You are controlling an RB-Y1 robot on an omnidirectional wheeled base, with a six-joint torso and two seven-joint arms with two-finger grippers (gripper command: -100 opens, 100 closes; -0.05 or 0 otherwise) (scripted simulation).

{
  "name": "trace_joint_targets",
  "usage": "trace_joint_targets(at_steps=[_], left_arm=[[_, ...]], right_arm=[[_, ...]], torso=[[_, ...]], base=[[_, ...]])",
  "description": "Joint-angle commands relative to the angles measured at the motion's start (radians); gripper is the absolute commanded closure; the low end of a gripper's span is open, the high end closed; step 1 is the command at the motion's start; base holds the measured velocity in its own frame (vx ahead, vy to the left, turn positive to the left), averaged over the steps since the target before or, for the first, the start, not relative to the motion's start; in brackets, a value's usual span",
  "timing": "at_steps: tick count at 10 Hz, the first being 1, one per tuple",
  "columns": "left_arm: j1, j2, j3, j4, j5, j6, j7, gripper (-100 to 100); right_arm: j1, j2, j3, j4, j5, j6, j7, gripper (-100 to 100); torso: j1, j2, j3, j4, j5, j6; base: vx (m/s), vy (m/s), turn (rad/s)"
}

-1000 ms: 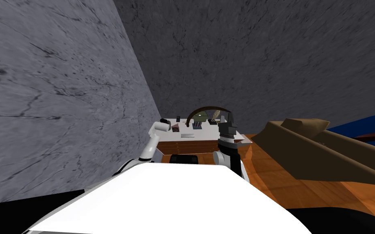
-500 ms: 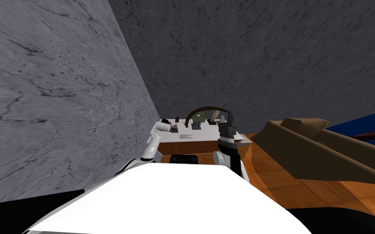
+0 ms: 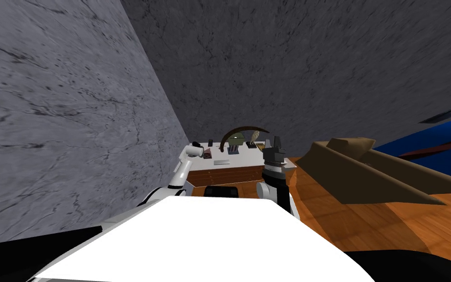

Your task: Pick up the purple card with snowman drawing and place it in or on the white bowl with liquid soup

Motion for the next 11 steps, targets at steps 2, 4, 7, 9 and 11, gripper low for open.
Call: trace_joint_targets(at_steps=[2, 4, 7, 9, 11], left_arm=[[-0.029, 0.019, 0.027, 0.068, 0.014, -0.029, -0.009, -100], [-0.051, 0.035, 0.05, 0.116, 0.026, -0.052, -0.017, -100], [-0.097, 0.067, 0.097, 0.205, 0.05, -0.098, -0.034, -100], [-0.119, 0.083, 0.12, 0.253, 0.062, -0.121, -0.042, -100], [-0.142, 0.099, 0.143, 0.302, 0.074, -0.144, -0.05, -100]], right_arm=[[0.0, 0.0, 0.0, 0.0, 0.0, 0.0, 0.0, 0], [0.0, 0.0, 0.0, 0.0, 0.0, 0.0, 0.0, 0], [0.0, 0.0, 0.0, 0.0, 0.0, 0.0, 0.0, 0], [0.0, 0.0, 0.0, 0.0, 0.0, 0.0, 0.0, 0], [0.0, 0.0, 0.0, 0.0, 0.0, 0.0, 0.0, 0]], torso=[[0.0, 0.0, 0.0, 0.0, 0.0, 0.0], [0.001, -0.001, 0.0, 0.0, 0.0, 0.0], [0.001, 0.0, 0.0, 0.0, 0.0, 0.0], [0.001, -0.001, 0.0, 0.0, 0.0, 0.0], [0.0, -0.001, 0.0, 0.0, 0.0, 0.0]], base=[[-0.045, -0.02, -0.074], [-0.038, -0.018, -0.071], [-0.046, -0.025, -0.078], [-0.039, -0.025, -0.061], [-0.043, -0.027, -0.083]])
